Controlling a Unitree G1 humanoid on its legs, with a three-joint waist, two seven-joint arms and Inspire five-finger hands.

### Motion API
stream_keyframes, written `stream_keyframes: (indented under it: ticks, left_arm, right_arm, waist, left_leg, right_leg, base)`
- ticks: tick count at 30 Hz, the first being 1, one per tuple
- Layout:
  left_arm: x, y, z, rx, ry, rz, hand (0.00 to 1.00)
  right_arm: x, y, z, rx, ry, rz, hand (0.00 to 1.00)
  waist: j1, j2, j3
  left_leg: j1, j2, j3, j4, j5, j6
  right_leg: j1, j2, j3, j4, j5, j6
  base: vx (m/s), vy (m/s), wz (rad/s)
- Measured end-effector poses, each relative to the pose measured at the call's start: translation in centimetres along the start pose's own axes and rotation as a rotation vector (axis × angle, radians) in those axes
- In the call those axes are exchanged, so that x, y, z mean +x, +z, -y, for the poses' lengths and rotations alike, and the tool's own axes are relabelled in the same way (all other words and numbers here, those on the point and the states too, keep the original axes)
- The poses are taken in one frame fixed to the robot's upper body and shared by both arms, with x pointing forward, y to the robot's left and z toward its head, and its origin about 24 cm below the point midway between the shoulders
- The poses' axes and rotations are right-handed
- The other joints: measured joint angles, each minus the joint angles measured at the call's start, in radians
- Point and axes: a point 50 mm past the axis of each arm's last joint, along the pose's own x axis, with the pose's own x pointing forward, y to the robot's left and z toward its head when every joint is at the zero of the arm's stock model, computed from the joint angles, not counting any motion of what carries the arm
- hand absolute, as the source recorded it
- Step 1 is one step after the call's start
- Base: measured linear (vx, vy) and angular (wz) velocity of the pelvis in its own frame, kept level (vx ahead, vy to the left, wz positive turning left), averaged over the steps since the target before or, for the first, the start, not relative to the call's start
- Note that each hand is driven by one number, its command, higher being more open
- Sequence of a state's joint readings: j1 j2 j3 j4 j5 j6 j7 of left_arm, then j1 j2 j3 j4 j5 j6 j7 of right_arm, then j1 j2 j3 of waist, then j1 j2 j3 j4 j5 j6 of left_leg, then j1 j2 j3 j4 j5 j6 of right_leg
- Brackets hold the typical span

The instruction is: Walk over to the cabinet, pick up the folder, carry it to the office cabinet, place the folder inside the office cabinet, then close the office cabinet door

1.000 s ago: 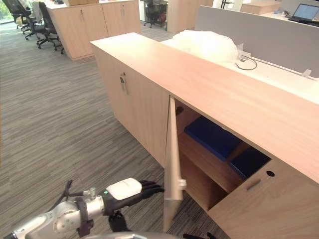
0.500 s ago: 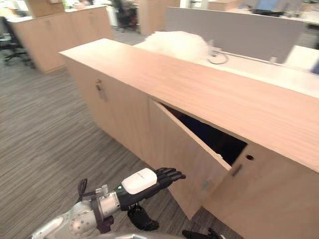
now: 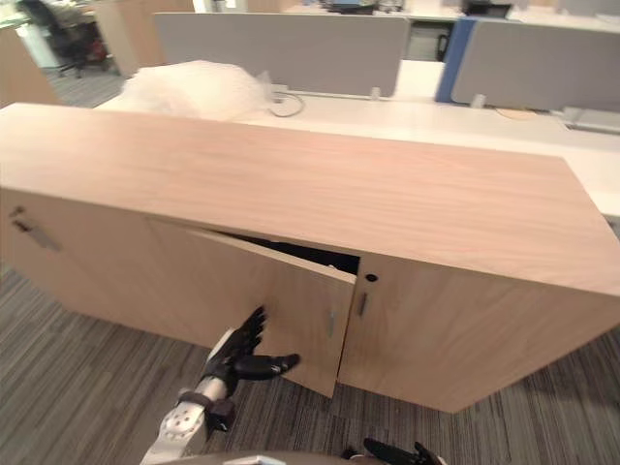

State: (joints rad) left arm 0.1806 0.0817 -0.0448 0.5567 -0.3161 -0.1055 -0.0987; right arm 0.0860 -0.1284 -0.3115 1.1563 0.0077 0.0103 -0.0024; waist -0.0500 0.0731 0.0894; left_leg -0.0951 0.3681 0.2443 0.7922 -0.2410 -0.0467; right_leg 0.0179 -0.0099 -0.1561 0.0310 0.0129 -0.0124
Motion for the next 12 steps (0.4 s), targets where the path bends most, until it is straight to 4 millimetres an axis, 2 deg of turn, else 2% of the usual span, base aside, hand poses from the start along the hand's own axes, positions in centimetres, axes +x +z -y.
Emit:
stream_keyframes:
  ticks: [1, 2, 3, 4, 5, 6, 8, 9, 11, 12]
  left_arm:
    - [-0.3, -1.0, -1.2, -0.071, 0.071, -0.037, 1.00]
    - [-0.7, -2.1, -2.3, -0.172, 0.154, -0.071, 1.00]
    - [-0.9, -2.8, -2.8, -0.226, 0.193, -0.087, 1.00]
    - [-1.5, -3.9, -3.7, -0.315, 0.257, -0.116, 1.00]
    - [-2.1, -5.1, -4.3, -0.384, 0.313, -0.151, 1.00]
    - [-2.5, -5.8, -4.8, -0.415, 0.345, -0.173, 1.00]
    - [-4.1, -8.0, -6.2, -0.497, 0.462, -0.245, 1.00]
    - [-4.4, -8.4, -6.3, -0.506, 0.478, -0.255, 1.00]
    - [-6.2, -10.2, -6.8, -0.521, 0.539, -0.314, 1.00]
    - [-6.6, -10.6, -6.9, -0.520, 0.550, -0.332, 1.00]
  right_arm:
    - [0.0, 0.0, -0.1, 0.000, -0.003, -0.008, 1.00]
    - [0.0, -0.3, -0.1, 0.001, -0.010, -0.021, 1.00]
    - [0.0, -0.3, 0.0, 0.001, -0.014, -0.022, 1.00]
    - [0.0, -0.3, 0.0, -0.002, -0.019, -0.024, 1.00]
    - [0.0, -0.1, 0.1, -0.003, -0.019, -0.019, 1.00]
    - [0.1, 0.0, 0.1, -0.008, -0.018, -0.019, 1.00]
    - [0.0, -0.7, -0.6, -0.012, 0.001, -0.033, 1.00]
    - [-0.1, -0.8, -0.7, -0.012, 0.003, -0.036, 1.00]
    - [-0.2, -1.3, -0.9, -0.010, 0.006, -0.038, 1.00]
    - [-0.2, -1.4, -1.0, -0.007, 0.009, -0.040, 1.00]
  waist:
    - [0.010, -0.008, 0.012]
    - [0.032, -0.018, 0.027]
    - [0.046, -0.019, 0.030]
    - [0.054, -0.016, 0.031]
    - [0.054, 0.007, 0.036]
    - [0.059, 0.002, 0.042]
    - [0.047, -0.039, 0.034]
    - [0.051, -0.044, 0.031]
    - [0.056, -0.062, 0.018]
    - [0.056, -0.063, 0.016]
  left_leg:
    - [-0.014, -0.056, -0.060, -0.006, -0.039, -0.016]
    - [-0.031, -0.134, -0.137, -0.038, -0.068, -0.037]
    - [-0.037, -0.174, -0.185, -0.078, -0.077, -0.051]
    - [-0.043, -0.237, -0.269, -0.190, -0.079, -0.070]
    - [-0.030, -0.276, -0.352, -0.349, -0.014, -0.070]
    - [-0.005, -0.288, -0.350, -0.356, 0.008, -0.030]
    - [0.034, -0.336, -0.324, -0.402, 0.020, -0.011]
    - [0.042, -0.343, -0.314, -0.415, 0.022, -0.006]
    - [0.088, -0.373, -0.282, -0.505, 0.050, 0.031]
    - [0.101, -0.379, -0.278, -0.526, 0.057, 0.035]
  right_leg:
    - [0.013, -0.008, 0.030, 0.000, -0.002, -0.002]
    - [0.033, -0.017, 0.063, 0.002, -0.004, -0.002]
    - [0.040, -0.022, 0.079, 0.006, -0.002, 0.007]
    - [0.049, -0.024, 0.101, 0.010, -0.006, 0.021]
    - [0.062, -0.015, 0.119, 0.010, -0.011, 0.047]
    - [0.075, -0.018, 0.137, 0.007, -0.016, 0.058]
    - [0.092, -0.067, 0.140, 0.009, -0.033, 0.087]
    - [0.093, -0.077, 0.146, 0.009, -0.034, 0.088]
    - [0.092, -0.112, 0.168, -0.001, -0.034, 0.089]
    - [0.093, -0.118, 0.171, -0.005, -0.034, 0.089]
  base:
    - [0.19, 0.163, -1.01]
    - [0.14, 0.184, -0.84]
    - [0.13, 0.245, -0.82]
    - [0.13, 0.273, -0.64]
    - [0.12, 0.277, -0.61]
    - [0.12, 0.248, -0.35]
    - [0.11, 0.211, -0.09]
    - [0.09, 0.187, -0.20]
    - [0.10, 0.155, -0.30]
    - [0.07, 0.073, -0.14]
